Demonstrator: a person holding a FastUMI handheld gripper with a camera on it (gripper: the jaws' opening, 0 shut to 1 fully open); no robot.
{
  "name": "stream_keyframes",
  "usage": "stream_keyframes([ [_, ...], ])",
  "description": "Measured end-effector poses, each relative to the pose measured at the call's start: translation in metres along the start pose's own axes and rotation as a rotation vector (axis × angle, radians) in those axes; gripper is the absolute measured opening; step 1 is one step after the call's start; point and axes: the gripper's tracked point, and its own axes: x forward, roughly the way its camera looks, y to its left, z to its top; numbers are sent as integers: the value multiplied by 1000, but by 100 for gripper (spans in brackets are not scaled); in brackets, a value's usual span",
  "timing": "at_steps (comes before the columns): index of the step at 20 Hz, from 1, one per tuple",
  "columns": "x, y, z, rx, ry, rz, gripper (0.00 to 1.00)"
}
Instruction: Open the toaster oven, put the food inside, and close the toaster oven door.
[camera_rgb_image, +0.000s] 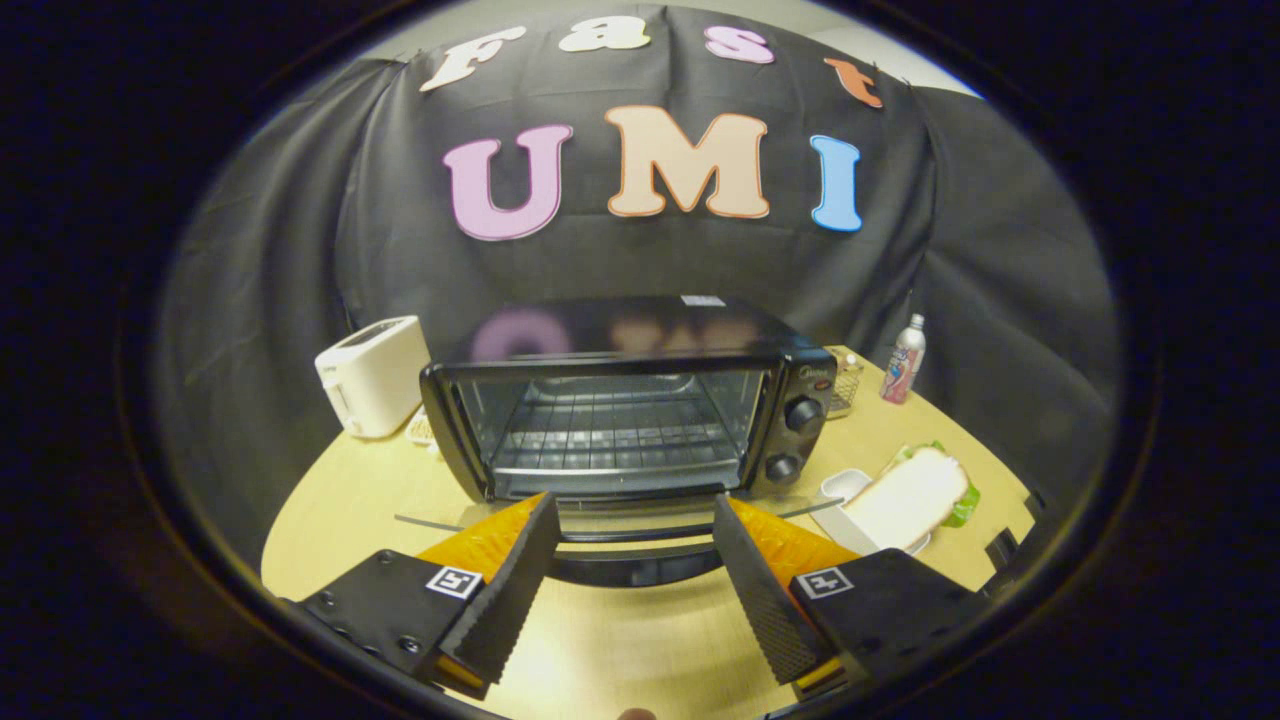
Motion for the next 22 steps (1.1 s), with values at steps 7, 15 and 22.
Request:
stream_keyframes([
  [7, 24, 10, -65, -122, 129, 18, 94],
  [15, 41, 12, -94, -90, 188, 33, 94],
  [22, 35, -8, -64, -94, 148, 67, 98],
])
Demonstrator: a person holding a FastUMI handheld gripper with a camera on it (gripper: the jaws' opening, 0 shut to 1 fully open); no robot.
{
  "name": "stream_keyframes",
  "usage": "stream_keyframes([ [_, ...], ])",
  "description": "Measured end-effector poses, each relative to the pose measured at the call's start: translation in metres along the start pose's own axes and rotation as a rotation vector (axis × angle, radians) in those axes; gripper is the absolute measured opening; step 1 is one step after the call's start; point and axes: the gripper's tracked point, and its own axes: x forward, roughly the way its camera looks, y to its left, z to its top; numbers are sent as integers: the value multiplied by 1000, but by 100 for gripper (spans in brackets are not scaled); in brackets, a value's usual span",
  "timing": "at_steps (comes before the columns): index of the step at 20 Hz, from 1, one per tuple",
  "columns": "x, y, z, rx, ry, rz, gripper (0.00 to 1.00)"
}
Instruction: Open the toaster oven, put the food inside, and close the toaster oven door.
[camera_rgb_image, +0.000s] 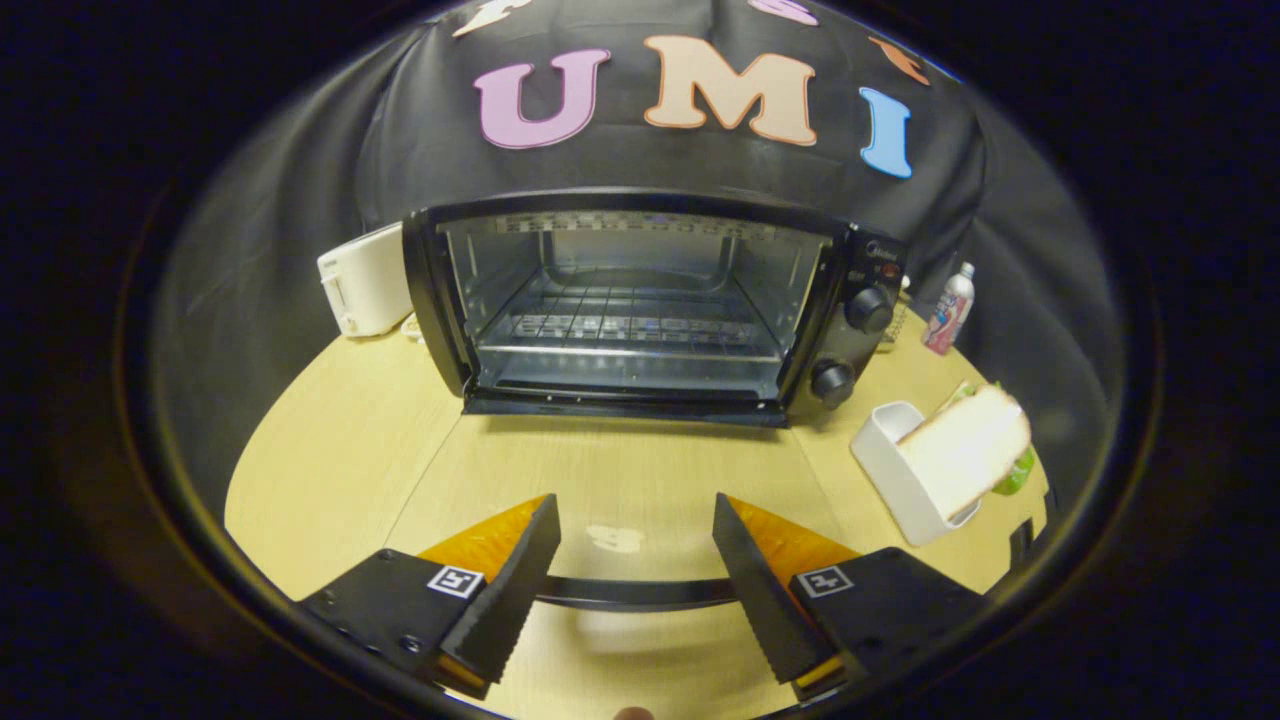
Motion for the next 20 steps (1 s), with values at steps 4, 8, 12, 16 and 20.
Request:
stream_keyframes([
  [4, -11, -52, 43, 40, -103, -73, 98],
  [8, -21, -130, 76, 142, -176, -221, 98],
  [12, -33, -219, 85, 243, -217, -373, 97],
  [16, -37, -281, 65, 340, -209, -459, 98],
  [20, -32, -316, 42, 469, -203, -472, 97],
])
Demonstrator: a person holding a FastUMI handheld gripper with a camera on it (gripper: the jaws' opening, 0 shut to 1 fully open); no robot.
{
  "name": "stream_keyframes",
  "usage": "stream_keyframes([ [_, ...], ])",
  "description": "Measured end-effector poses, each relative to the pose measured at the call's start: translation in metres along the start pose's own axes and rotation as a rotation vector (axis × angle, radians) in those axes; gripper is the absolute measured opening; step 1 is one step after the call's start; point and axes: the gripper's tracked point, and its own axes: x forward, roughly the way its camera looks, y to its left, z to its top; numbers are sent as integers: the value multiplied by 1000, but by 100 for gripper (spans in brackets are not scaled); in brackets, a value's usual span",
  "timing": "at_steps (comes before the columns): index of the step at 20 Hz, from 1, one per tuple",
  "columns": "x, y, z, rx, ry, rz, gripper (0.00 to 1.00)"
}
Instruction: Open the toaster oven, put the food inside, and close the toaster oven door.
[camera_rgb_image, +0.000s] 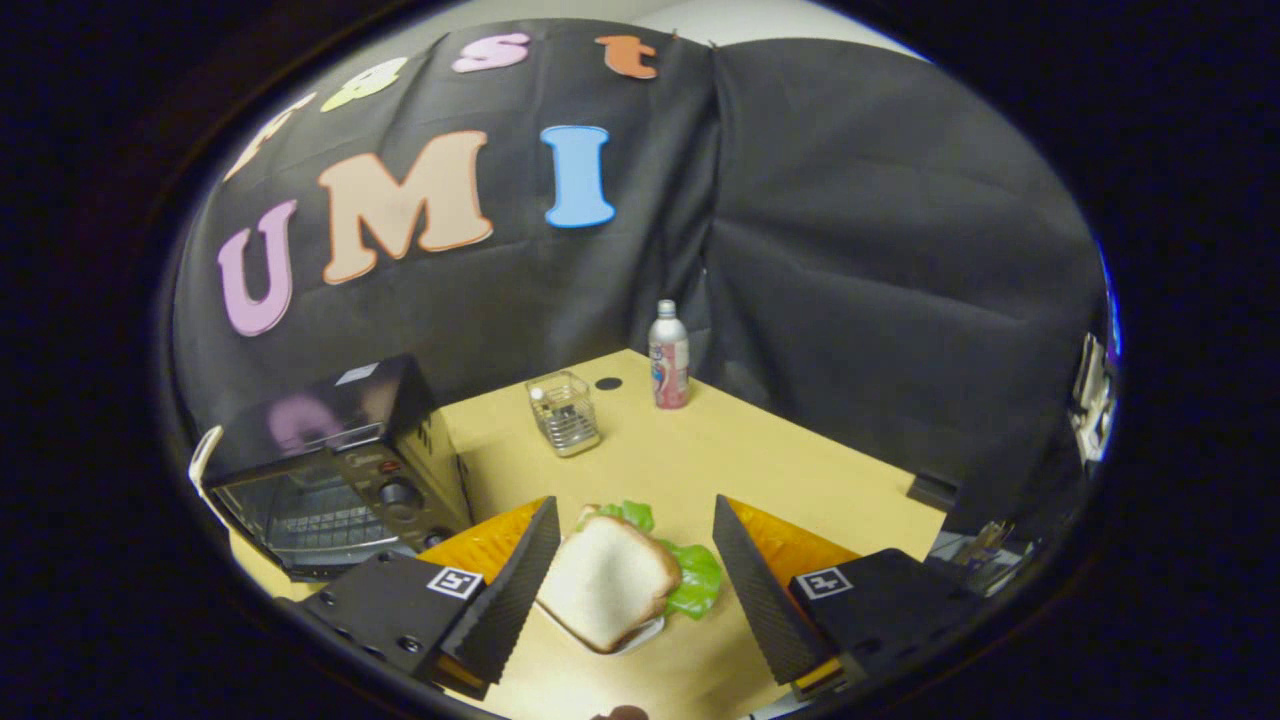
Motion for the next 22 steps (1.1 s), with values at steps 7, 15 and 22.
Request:
stream_keyframes([
  [7, 29, 2, -59, 84, 155, 126, 96],
  [15, 43, 16, -86, 25, 261, 201, 76],
  [22, 36, 30, -67, 144, 244, 271, 38],
])
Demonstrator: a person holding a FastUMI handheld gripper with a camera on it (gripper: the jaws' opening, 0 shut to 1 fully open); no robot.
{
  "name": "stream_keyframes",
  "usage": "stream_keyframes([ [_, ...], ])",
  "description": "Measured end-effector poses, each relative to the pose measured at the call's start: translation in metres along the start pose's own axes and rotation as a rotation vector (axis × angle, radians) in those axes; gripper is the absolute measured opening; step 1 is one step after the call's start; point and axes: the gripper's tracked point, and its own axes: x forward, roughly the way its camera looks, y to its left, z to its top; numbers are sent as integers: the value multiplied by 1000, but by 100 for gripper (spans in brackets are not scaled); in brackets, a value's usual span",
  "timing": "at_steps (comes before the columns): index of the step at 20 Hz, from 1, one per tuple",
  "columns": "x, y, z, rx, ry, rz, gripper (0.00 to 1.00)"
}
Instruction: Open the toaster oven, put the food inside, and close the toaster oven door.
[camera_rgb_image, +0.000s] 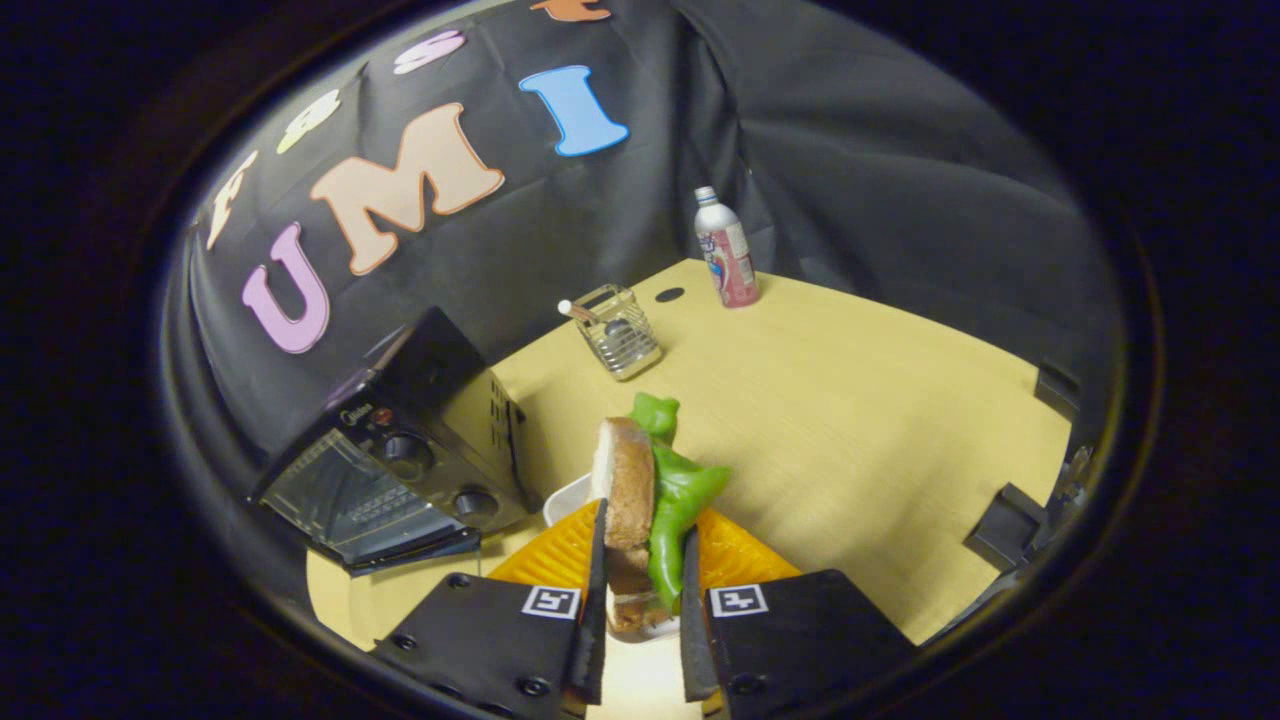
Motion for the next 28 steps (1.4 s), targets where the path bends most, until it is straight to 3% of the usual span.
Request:
stream_keyframes([
  [1, -1, 1, 0, 4, 1, 1, 33],
  [7, -19, 13, 22, 15, -60, 24, 33],
  [14, -58, 54, 46, 155, -186, 91, 32],
  [20, -86, 101, 13, 198, -149, 141, 32],
  [28, -86, 204, -56, 242, -27, 305, 32],
])
